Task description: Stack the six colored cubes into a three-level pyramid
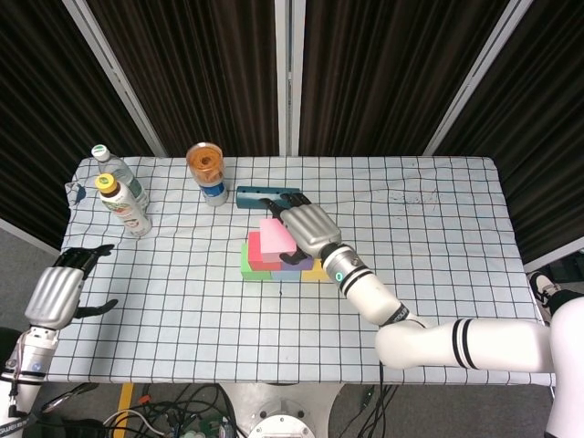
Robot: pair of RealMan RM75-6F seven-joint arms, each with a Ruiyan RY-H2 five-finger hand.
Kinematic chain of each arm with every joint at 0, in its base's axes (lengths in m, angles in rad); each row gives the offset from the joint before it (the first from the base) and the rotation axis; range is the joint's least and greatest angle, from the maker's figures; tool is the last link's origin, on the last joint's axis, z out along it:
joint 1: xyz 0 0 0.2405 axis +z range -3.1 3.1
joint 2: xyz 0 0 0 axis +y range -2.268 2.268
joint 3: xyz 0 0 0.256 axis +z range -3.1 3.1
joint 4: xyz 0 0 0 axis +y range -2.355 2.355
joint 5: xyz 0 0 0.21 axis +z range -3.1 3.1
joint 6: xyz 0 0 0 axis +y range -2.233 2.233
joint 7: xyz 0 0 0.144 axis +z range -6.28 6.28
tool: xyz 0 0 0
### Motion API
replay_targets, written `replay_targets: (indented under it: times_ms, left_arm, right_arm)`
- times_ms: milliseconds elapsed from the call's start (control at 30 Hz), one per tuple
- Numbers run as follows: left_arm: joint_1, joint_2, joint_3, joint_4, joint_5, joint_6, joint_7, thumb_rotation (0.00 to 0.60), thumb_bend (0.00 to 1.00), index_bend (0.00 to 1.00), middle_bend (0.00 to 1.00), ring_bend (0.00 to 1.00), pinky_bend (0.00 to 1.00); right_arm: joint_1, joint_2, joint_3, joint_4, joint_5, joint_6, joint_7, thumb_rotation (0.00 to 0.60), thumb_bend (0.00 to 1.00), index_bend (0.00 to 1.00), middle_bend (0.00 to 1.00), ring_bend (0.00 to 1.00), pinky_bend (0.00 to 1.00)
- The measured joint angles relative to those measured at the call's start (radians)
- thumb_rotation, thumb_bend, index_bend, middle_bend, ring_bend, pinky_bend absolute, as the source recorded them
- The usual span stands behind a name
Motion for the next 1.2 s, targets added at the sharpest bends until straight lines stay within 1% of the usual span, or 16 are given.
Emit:
replay_targets:
  times_ms: [433,767,967,1200]
  left_arm:
    - [0.001,-0.001,-0.002,0.005,0.0,-0.003,-0.011,0.6,0.09,0.17,0.23,0.24,0.18]
    - [0.001,0.0,-0.004,0.007,-0.003,-0.005,-0.014,0.6,0.09,0.17,0.24,0.24,0.18]
    - [0.0,0.001,-0.005,0.008,-0.008,-0.01,-0.016,0.6,0.09,0.17,0.23,0.24,0.18]
    - [0.002,0.0,-0.004,0.011,-0.009,-0.011,-0.018,0.6,0.09,0.17,0.23,0.24,0.18]
  right_arm:
    - [0.002,-0.018,0.012,0.02,0.029,0.0,-0.02,0.6,0.19,0.0,0.31,0.01,0.0]
    - [-0.013,-0.011,0.03,0.013,0.017,-0.008,-0.003,0.6,0.19,0.0,0.31,0.01,0.0]
    - [-0.013,-0.012,0.031,0.019,0.028,-0.028,0.0,0.6,0.2,0.0,0.3,0.01,0.0]
    - [-0.008,-0.018,0.026,0.025,0.039,-0.017,-0.014,0.6,0.2,0.0,0.3,0.01,0.0]
